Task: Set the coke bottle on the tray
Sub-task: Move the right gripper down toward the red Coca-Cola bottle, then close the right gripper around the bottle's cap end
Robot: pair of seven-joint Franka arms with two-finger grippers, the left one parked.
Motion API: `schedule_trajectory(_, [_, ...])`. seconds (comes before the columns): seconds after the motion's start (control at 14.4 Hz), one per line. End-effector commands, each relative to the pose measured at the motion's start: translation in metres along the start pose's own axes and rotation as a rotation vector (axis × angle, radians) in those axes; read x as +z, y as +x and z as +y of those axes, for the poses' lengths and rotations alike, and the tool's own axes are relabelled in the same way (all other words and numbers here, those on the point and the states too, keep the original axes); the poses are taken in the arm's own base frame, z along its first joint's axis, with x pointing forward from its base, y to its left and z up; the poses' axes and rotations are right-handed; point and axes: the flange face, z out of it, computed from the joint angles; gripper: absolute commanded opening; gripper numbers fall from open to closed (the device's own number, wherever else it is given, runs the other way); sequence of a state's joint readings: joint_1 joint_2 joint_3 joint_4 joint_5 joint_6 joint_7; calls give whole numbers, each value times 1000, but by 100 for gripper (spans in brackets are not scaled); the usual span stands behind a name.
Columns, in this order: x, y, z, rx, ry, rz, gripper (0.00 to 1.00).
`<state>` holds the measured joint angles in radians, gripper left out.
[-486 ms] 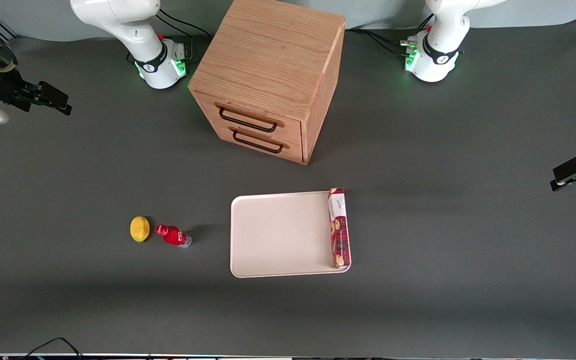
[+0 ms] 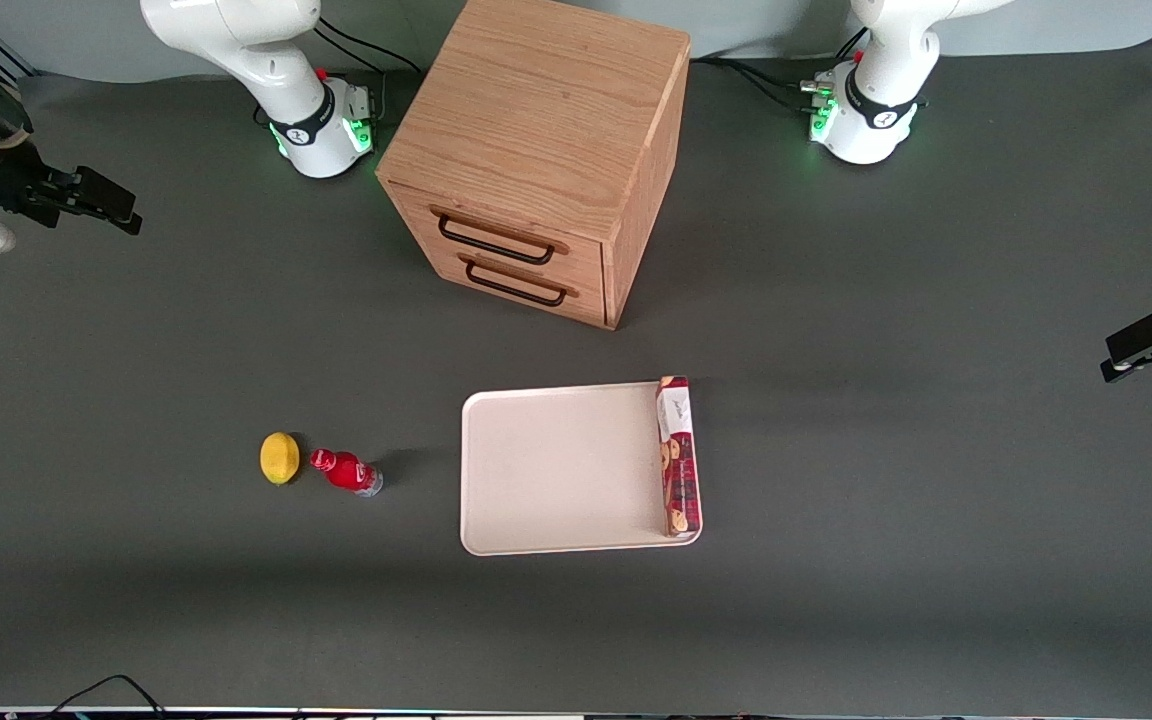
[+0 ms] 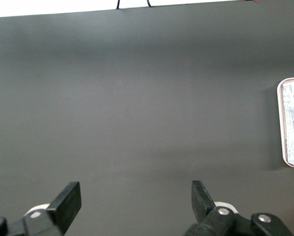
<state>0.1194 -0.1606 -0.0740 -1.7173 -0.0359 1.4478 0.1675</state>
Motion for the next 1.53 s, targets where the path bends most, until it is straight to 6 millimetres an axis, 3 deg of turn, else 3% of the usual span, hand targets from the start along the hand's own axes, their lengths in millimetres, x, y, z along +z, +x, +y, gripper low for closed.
schedule_trajectory(0.0, [-15, 26, -49, -75, 14, 15, 100])
schedule_trajectory(0.14, [-19, 65, -86, -122, 18, 39, 100])
schedule_trajectory(0.21, [-7, 84, -100, -133, 21, 26, 100])
schedule_trajectory(0.35, [35, 120, -122, -133, 15, -17, 100])
schedule_trajectory(0.56, [113, 181, -139, -117, 28, 30, 100])
schedule_trajectory(0.69, [170, 206, -149, -53, 37, 25, 100])
schedule_trajectory(0.97, [253, 207, -160, -19, 43, 42, 100])
schedule_trajectory(1.18, [270, 203, -160, -17, 40, 35, 100])
schedule_trajectory(1.32, [274, 203, -160, -18, 37, 30, 85])
schedule_trajectory(1.46, [274, 203, -159, -20, 36, 30, 46])
